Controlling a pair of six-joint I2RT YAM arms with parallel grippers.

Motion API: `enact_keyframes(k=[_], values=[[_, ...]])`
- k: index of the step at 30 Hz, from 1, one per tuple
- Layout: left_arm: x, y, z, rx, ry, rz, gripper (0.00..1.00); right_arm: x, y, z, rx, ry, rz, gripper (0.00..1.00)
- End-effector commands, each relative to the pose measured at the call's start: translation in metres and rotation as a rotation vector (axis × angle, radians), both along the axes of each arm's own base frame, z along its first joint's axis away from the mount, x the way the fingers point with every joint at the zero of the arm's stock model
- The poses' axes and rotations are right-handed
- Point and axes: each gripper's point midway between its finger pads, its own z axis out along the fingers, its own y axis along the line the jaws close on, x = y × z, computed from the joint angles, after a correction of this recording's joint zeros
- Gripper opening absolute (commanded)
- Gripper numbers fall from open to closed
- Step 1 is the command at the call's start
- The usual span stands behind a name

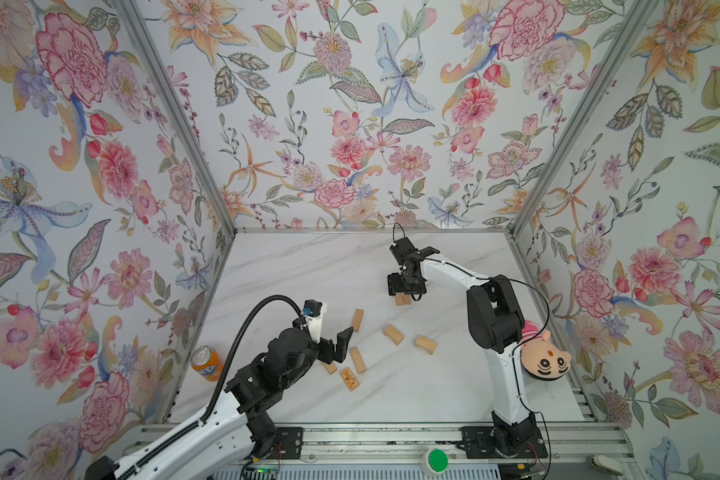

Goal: Build the wood block tower

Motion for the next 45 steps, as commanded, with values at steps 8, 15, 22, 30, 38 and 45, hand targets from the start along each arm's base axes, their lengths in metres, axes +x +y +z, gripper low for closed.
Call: enact_keyframes(k=[8,15,22,30,38,45], values=[[-0.003,-0.002,-0.001,-0.005,0.005,-0.010,0.99,0.000,0.002,0.006,0.012,-0.004,0.008,0.94],[-0.003,0.000,0.004,-0.008,-0.007,-0.002,0.99,0.001,0.005,0.038,0.028,-0.067,0.023,0.99],[-0.002,0.007,0.001,0.003,0.006,0.031,0.99,-0.008,0.012,0.077,0.052,-0.139,0.051,1.00],[-0.007,0.007,-0.005,-0.020,0.043,0.027,0.99,-0.039,0.015,0.100,0.048,-0.172,0.097,1.00],[-0.017,0.006,-0.025,-0.053,0.102,0.034,0.99,-0.074,0.004,0.101,0.023,-0.179,0.121,0.99],[-0.030,-0.004,-0.039,-0.045,0.124,0.021,0.99,-0.100,-0.014,0.106,0.057,-0.208,0.109,0.97]])
